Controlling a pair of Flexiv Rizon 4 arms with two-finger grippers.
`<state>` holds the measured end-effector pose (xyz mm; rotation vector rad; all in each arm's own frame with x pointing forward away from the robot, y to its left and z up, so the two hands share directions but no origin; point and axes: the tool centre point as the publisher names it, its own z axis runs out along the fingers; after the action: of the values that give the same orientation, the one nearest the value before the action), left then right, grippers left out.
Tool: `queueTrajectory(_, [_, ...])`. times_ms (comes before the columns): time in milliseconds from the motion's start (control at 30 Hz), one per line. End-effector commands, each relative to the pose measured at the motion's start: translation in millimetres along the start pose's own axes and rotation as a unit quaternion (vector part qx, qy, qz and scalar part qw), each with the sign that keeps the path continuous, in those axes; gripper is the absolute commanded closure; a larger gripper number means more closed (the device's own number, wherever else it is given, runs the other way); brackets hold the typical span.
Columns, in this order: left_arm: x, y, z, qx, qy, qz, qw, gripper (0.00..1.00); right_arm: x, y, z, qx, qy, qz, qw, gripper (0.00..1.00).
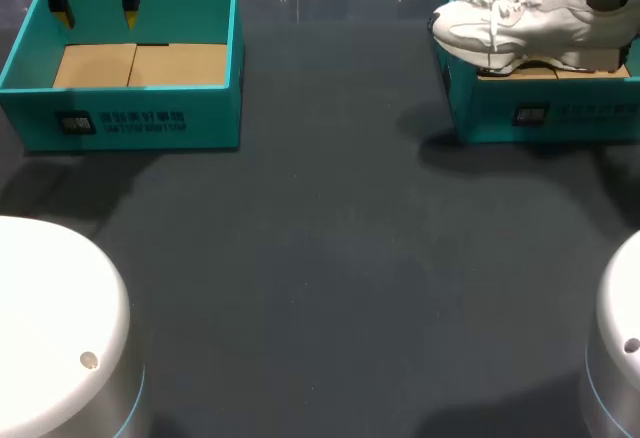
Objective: Take the shoe out of the shoebox, open the shoe tongue, remove and reinsert the insole, then place the shoe into the shoebox
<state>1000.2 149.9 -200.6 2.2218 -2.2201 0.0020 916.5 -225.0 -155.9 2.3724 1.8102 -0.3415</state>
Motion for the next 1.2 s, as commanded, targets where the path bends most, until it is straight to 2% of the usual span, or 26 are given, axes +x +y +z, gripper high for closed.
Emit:
queueTrajectory(33, [0.0, 0, 0, 0.000, 0.000, 0.000, 1.000, 0.00, 2.1, -34.6, 5, -0.028, -0.001, -0.003, 1.000, 1.00])
queueTrajectory(367, [0.0, 0, 0, 0.000, 0.000, 0.000, 1.000, 0.00, 17.6, -91.9, 11, -0.023, -0.006, -0.017, 1.000, 1.00])
queueTrajectory(700, [0.0, 0, 0, 0.000, 0.000, 0.000, 1.000, 0.00, 46.5, -148.0, 21, -0.020, -0.012, -0.019, 1.000, 1.00])
queueTrajectory(900, [0.0, 0, 0, 0.000, 0.000, 0.000, 1.000, 0.00, 67.1, -172.4, 26, -0.017, -0.013, -0.024, 0.999, 1.00])
queueTrajectory(1200, [0.0, 0, 0, 0.000, 0.000, 0.000, 1.000, 0.00, 79.3, -200.6, 26, -0.020, -0.001, 0.000, 1.000, 1.00])
